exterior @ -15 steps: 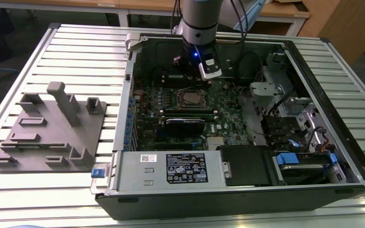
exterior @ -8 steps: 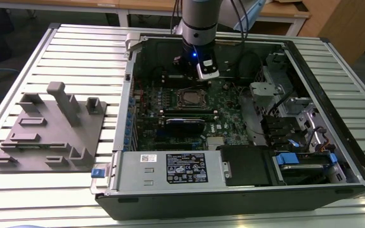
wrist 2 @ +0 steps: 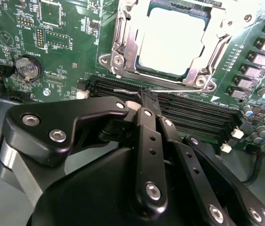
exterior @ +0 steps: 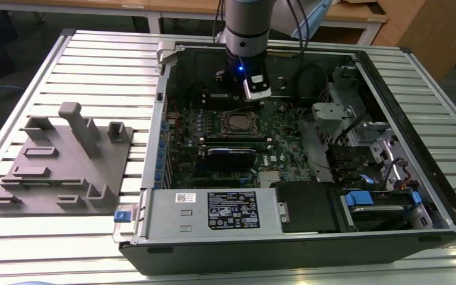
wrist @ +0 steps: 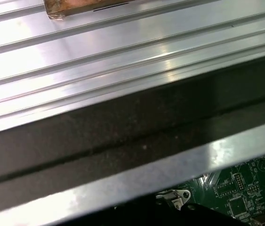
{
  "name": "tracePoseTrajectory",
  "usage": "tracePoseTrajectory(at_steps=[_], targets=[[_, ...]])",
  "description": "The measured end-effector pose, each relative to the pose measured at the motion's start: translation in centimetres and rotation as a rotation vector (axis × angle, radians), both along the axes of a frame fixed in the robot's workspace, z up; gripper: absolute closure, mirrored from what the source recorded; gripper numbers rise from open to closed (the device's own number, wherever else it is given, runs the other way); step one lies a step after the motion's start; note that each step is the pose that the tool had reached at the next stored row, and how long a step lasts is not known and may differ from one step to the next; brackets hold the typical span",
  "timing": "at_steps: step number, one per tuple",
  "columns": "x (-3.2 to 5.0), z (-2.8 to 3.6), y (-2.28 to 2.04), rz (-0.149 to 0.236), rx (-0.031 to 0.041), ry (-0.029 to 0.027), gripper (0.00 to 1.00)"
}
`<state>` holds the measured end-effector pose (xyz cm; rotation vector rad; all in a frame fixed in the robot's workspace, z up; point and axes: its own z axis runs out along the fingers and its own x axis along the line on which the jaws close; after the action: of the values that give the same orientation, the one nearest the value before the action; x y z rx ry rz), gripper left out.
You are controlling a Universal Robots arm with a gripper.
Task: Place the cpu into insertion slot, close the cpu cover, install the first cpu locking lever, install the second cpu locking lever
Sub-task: 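Install the first cpu locking lever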
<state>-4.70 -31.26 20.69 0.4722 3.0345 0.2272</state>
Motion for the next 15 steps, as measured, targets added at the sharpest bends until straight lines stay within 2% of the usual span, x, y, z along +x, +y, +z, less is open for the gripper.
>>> tracePoseTrajectory(at_steps=[6, 12, 15], targets=[[-0.04, -0.16, 0.04, -0.077, -0.0003, 0.0002, 0.9], [-0.13, -0.22, 0.26, -0.083, -0.0002, 0.0, 0.9], [-0.13, -0.3, 0.29, -0.084, -0.004, -0.0003, 0.9]])
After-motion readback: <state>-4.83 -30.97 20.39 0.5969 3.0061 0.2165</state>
